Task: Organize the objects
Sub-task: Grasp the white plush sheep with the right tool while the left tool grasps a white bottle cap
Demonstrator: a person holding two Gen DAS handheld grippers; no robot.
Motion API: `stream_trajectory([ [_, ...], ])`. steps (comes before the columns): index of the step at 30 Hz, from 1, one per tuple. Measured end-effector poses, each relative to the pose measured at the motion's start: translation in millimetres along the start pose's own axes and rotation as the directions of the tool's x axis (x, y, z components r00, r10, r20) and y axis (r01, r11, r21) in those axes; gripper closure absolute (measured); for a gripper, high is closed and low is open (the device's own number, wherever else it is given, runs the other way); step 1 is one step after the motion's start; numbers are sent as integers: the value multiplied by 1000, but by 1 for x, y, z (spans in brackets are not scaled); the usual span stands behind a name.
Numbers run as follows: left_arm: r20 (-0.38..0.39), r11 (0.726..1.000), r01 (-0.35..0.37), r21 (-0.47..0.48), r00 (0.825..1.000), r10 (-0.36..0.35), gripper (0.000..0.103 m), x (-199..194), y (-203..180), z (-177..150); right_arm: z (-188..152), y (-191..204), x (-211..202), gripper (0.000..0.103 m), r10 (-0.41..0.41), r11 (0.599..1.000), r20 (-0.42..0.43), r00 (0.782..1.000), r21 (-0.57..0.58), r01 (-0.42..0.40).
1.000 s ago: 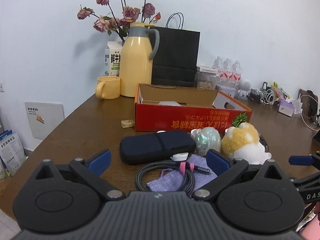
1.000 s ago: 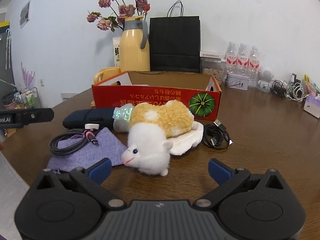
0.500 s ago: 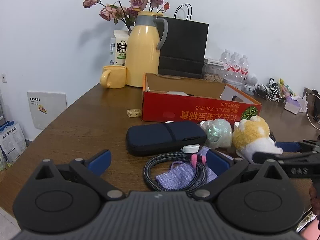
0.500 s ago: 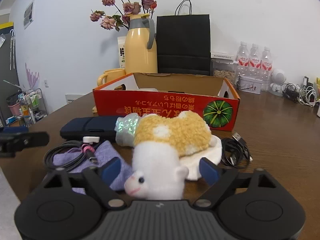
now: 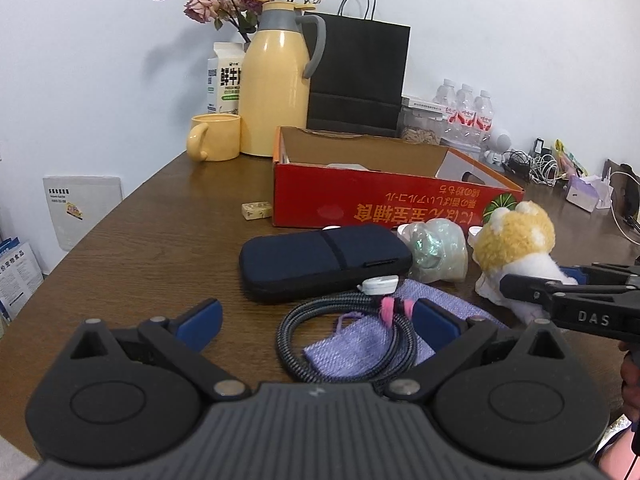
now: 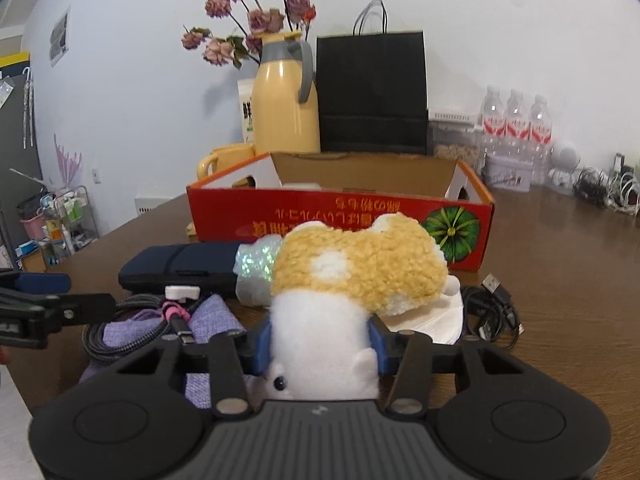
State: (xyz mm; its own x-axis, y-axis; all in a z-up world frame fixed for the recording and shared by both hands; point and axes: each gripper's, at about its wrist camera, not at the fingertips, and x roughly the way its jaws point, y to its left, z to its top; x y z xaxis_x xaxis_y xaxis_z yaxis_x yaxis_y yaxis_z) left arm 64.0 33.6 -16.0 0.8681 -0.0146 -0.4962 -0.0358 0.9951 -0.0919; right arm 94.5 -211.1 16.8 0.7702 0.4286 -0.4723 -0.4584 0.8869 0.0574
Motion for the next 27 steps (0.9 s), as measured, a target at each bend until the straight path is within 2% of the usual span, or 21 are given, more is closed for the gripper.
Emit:
stream_trajectory([
  [8, 6, 999, 33, 35, 999, -33, 1, 22, -24, 18, 1, 1, -14, 58, -25, 1000, 51, 998, -16, 26],
  [9, -3, 999, 34, 34, 999, -34, 6, 27, -28, 20, 1, 0, -16, 58, -25, 1000, 56, 998, -13, 26],
  [13, -54, 999, 39, 19, 998, -38, 39, 45, -39, 22, 0, -2, -19, 58, -31, 999, 64, 997, -20, 32],
  [16, -86, 999, 41, -3, 995, -41, 48, 54, -43, 18, -2, -2, -19, 58, -23, 999, 62, 998, -22, 24],
  [18, -81, 1000, 25, -11, 996, -26, 49, 55, -45, 17, -3, -3, -21, 58, -20, 1000, 66, 998, -22, 21],
  [21, -86, 999, 23, -25, 996, -25, 67, 57, -46, 17, -3, -3, -22, 58, -17, 1000, 78, 997, -24, 19],
  [24, -88, 1000, 18, -21, 996, -19, 74, 57, -48, 17, -3, -4, -22, 58, -13, 1000, 84, 996, -25, 15],
  [27, -83, 999, 27, -24, 996, -29, 76, 57, -49, 17, -4, -5, -23, 58, -10, 1000, 88, 996, -22, 12],
])
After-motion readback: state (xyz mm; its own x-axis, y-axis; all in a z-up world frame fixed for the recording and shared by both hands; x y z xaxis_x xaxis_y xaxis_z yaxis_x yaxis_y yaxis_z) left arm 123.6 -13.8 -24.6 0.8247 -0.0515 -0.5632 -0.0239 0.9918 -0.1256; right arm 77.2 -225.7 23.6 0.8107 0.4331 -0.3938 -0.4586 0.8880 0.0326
